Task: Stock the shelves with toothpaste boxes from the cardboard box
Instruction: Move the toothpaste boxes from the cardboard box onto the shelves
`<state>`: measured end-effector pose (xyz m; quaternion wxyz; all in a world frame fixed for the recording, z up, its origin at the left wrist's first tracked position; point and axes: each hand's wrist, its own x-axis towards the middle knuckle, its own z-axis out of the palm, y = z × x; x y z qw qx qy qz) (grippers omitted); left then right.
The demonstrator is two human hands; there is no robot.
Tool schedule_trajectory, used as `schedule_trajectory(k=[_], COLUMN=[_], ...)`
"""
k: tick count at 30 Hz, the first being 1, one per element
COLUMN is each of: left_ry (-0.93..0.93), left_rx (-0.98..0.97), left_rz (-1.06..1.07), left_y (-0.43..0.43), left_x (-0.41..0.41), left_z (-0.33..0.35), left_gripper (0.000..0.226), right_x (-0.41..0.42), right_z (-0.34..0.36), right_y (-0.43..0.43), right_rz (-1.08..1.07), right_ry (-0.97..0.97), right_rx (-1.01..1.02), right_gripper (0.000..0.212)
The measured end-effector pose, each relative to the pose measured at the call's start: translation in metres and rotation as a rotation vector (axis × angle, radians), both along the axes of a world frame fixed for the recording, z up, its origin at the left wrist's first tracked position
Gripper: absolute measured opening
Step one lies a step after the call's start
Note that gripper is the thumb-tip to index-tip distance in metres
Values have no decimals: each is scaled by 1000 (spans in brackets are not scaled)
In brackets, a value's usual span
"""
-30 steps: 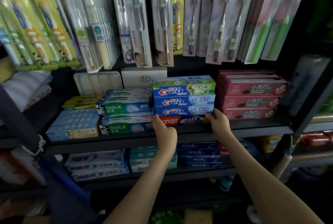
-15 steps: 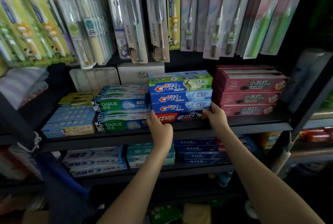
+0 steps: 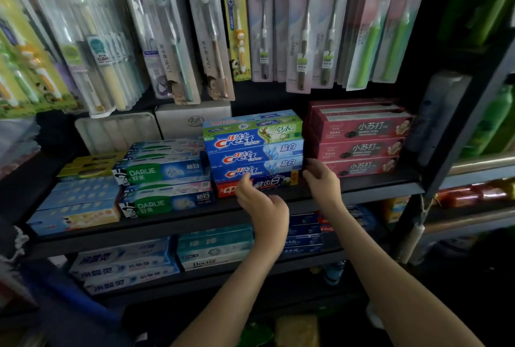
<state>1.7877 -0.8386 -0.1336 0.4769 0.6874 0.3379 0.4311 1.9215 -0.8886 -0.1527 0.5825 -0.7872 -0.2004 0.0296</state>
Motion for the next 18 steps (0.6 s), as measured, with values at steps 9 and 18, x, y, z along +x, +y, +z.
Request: schedule_trajectory(k=[9, 18], left_ry=[236, 231], left_rx=[-178, -295], left_rz=[-542, -430], left_y=[-52, -68], left_x=[77, 132], left_z=[9, 7], left_gripper=[73, 86], right_x=[61, 110], right_z=[-9, -16], right_y=[-92, -108], right_rz=[-450, -208], right_ry=[80, 210], right_rx=[196, 142], right_gripper=[45, 70])
